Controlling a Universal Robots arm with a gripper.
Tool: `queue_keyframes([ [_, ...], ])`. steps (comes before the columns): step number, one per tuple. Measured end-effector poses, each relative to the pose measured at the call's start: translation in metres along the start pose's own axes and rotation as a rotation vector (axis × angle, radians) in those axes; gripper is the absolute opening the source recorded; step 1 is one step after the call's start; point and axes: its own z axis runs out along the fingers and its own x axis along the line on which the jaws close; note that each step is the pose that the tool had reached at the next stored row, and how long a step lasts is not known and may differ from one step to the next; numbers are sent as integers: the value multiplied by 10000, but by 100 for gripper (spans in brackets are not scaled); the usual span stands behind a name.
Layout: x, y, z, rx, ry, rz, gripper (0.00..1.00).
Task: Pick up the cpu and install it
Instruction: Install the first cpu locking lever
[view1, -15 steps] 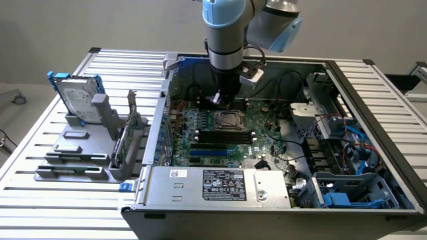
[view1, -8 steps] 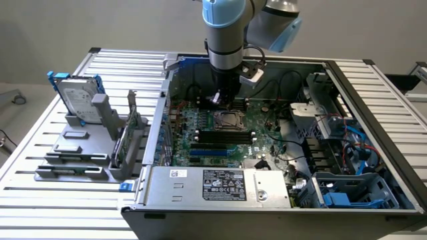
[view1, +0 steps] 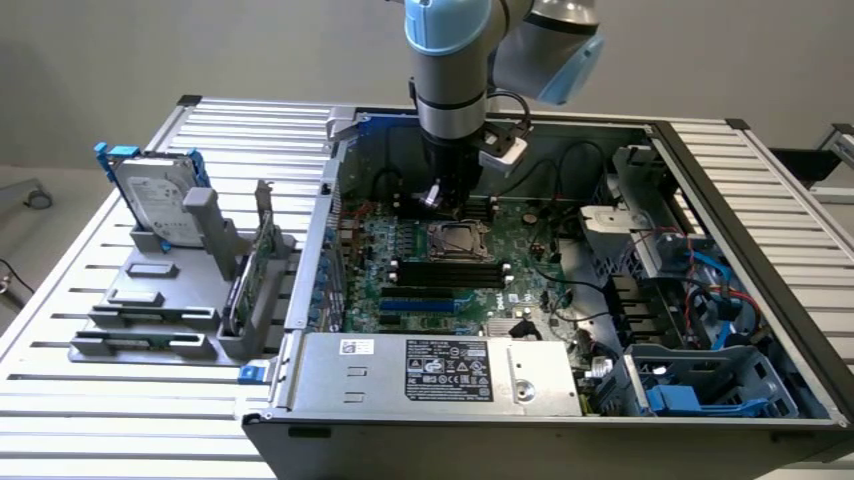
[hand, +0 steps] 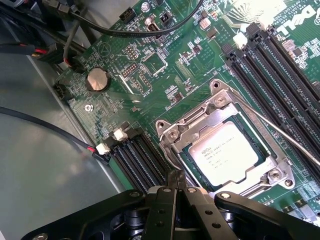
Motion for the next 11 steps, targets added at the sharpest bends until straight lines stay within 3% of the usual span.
queue_keyframes([
  [11,5,5,6,-4,5,-2,11],
])
